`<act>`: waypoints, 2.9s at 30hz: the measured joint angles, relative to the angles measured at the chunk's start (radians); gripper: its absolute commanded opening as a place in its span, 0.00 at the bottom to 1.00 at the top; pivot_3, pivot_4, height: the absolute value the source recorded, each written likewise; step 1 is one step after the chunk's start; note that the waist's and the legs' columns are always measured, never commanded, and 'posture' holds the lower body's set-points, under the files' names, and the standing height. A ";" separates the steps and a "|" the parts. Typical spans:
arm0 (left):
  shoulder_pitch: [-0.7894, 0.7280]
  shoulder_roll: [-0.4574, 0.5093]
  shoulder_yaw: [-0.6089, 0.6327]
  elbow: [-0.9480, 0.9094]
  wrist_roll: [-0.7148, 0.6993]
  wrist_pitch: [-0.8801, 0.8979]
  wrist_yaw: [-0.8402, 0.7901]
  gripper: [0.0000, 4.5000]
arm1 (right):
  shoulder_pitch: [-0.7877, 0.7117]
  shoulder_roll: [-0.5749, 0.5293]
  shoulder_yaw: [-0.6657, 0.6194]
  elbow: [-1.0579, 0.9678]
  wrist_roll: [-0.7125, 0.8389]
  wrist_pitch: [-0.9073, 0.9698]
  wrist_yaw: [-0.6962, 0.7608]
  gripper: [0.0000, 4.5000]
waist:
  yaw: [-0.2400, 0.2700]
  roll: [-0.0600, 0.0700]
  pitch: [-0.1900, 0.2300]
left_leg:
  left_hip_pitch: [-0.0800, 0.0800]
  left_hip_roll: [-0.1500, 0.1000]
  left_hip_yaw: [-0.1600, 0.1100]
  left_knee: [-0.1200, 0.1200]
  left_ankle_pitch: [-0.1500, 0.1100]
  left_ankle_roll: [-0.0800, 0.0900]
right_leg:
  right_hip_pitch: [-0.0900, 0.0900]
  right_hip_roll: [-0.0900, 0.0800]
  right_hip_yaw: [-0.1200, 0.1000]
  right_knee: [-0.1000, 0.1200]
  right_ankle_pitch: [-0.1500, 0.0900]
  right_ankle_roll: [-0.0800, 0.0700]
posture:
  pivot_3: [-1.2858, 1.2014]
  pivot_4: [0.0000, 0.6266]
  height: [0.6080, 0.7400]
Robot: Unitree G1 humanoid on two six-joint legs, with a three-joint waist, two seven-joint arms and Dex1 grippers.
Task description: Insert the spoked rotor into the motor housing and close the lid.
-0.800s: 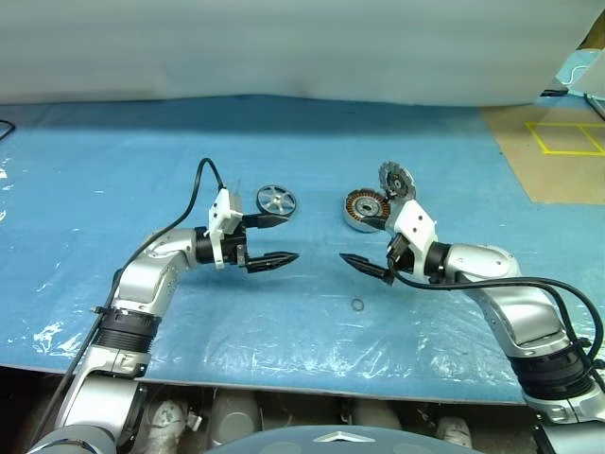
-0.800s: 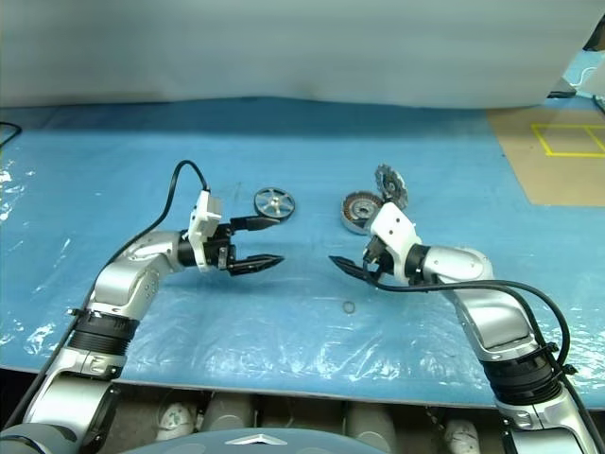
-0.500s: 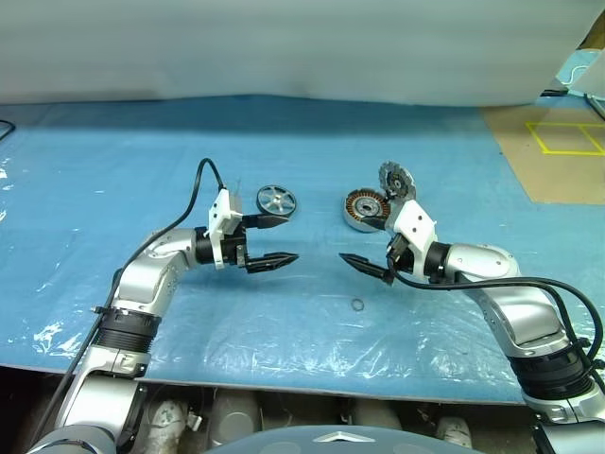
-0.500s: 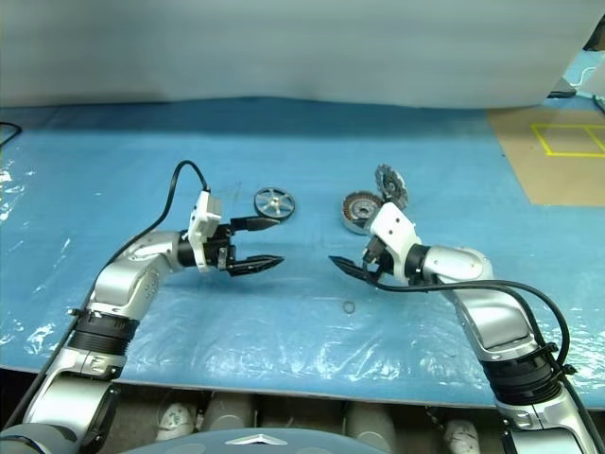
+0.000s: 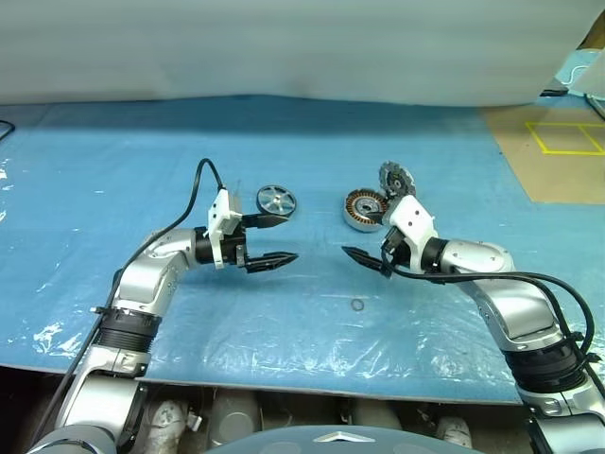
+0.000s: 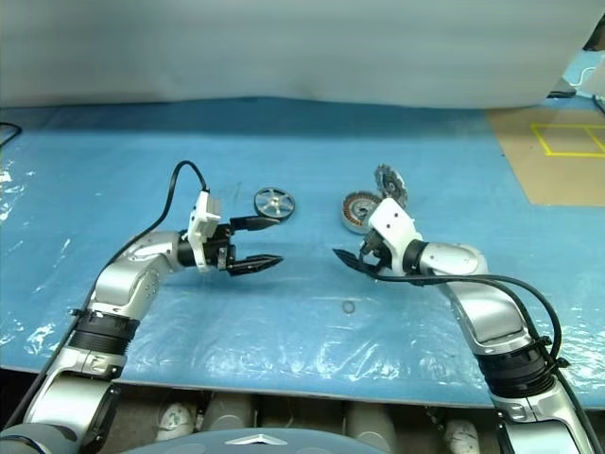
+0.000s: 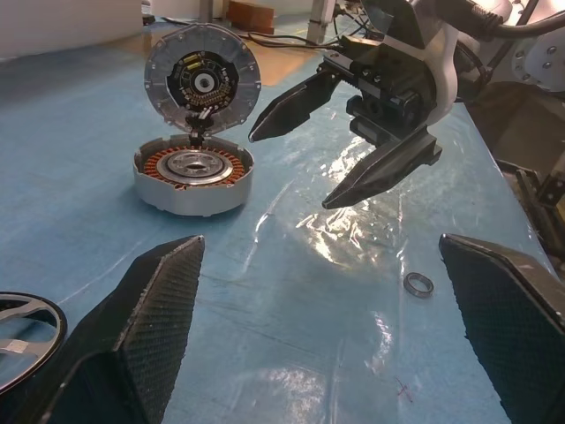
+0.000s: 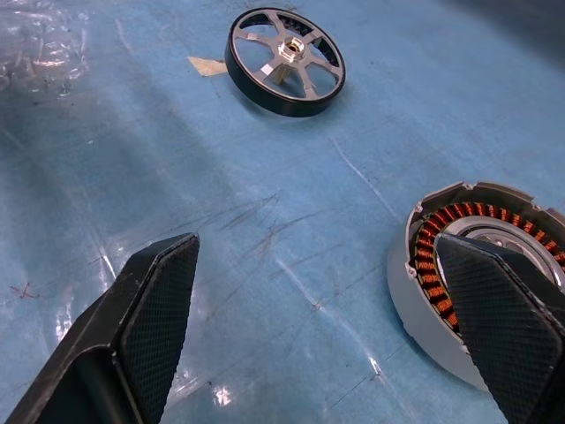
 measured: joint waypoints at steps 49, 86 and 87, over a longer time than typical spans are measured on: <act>0.066 -0.079 -0.004 0.003 0.027 -0.065 0.086 1.00 | -0.554 0.007 0.240 0.579 -0.218 0.052 0.356 0.99 | -0.021 0.000 0.000 | -0.001 0.001 0.000 0.004 0.002 0.004 | -0.002 0.000 0.000 0.011 -0.001 -0.002 | 0.52 0.24 1.00; 0.059 -0.103 -0.028 -0.030 0.028 -0.044 0.126 1.00 | -0.496 0.059 0.299 0.526 -0.287 0.052 0.422 0.41 | -0.027 -0.003 -0.001 | 0.002 0.002 0.001 0.004 0.001 0.002 | -0.002 0.000 0.000 0.012 -0.002 -0.005 | 0.52 0.24 1.00; 0.060 -0.103 -0.028 -0.034 0.026 -0.040 0.129 1.00 | -0.496 0.058 0.304 0.514 -0.287 0.052 0.433 0.41 | -0.026 -0.003 -0.001 | 0.002 0.002 0.001 0.004 0.001 0.002 | -0.002 0.000 0.000 0.011 -0.002 -0.005 | 0.52 0.24 1.00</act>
